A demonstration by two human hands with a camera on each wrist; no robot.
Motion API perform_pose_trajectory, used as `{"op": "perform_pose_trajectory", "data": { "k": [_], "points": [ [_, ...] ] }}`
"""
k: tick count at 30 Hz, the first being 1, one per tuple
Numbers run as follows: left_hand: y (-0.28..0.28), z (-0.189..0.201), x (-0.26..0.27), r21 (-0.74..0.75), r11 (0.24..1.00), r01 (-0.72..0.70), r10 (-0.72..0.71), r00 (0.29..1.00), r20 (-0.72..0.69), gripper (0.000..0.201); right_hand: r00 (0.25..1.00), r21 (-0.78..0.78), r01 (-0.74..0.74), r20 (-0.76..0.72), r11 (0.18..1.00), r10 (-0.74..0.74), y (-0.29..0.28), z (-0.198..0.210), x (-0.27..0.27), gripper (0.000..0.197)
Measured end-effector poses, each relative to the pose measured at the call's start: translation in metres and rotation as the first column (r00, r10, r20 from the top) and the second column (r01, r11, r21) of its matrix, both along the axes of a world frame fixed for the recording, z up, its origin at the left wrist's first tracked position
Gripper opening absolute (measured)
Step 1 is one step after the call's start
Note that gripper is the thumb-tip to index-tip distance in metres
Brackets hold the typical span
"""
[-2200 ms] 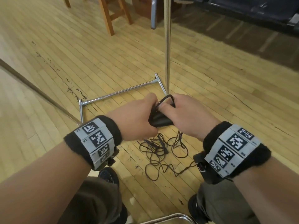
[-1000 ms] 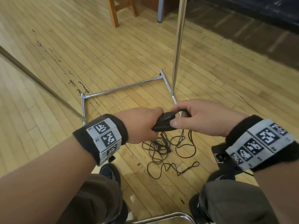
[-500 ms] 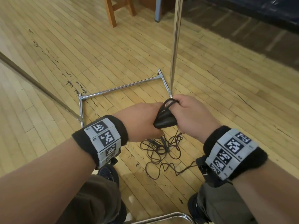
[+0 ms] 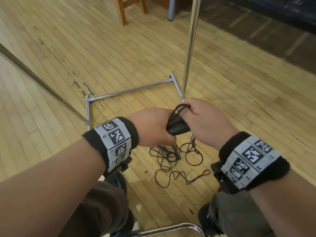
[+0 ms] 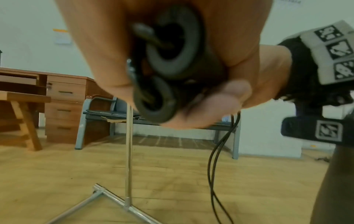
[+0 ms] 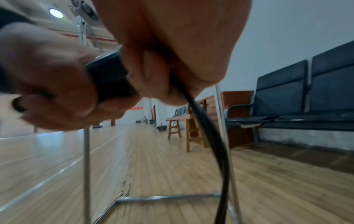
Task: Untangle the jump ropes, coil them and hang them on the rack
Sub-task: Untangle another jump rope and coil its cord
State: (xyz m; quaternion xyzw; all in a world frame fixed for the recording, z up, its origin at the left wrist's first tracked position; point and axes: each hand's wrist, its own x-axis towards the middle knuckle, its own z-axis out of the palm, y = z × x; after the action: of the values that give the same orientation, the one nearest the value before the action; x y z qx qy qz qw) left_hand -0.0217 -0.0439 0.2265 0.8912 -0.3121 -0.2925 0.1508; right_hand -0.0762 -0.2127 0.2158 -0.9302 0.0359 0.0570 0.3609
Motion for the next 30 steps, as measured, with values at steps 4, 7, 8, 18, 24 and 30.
{"op": "perform_pose_trajectory", "data": {
  "k": [4,7,8,18,24,30],
  "points": [
    [0.004,-0.005,0.001,0.037,0.999,0.038,-0.042,0.994,0.096,0.029,0.996,-0.056,-0.057,-0.071,0.997,0.053,-0.029,0.020,0.002,0.012],
    [0.005,-0.008,0.001,0.049,0.995,0.088,-0.093,0.989,0.112,0.030,0.992,0.011,-0.081,-0.094,0.997,0.082,-0.040,0.025,-0.002,0.009],
    [0.005,-0.008,0.000,0.051,0.993,0.106,-0.111,0.987,0.118,0.031,0.992,0.036,-0.090,-0.091,0.995,0.093,-0.042,0.025,-0.003,0.008],
    [0.000,0.001,0.004,-0.164,0.986,-0.002,0.020,0.994,0.109,0.026,0.983,0.049,-0.112,-0.138,0.992,0.118,-0.036,0.006,0.001,0.027],
    [-0.006,-0.008,0.010,-0.137,0.986,-0.090,0.109,0.985,0.132,0.027,0.969,-0.162,-0.161,-0.215,0.974,0.124,-0.025,-0.003,-0.001,0.018],
    [-0.010,-0.013,0.012,-0.121,0.983,-0.137,0.149,0.984,0.096,0.030,0.961,-0.277,-0.219,-0.228,0.936,0.158,-0.017,-0.006,-0.002,0.012]
  ]
}}
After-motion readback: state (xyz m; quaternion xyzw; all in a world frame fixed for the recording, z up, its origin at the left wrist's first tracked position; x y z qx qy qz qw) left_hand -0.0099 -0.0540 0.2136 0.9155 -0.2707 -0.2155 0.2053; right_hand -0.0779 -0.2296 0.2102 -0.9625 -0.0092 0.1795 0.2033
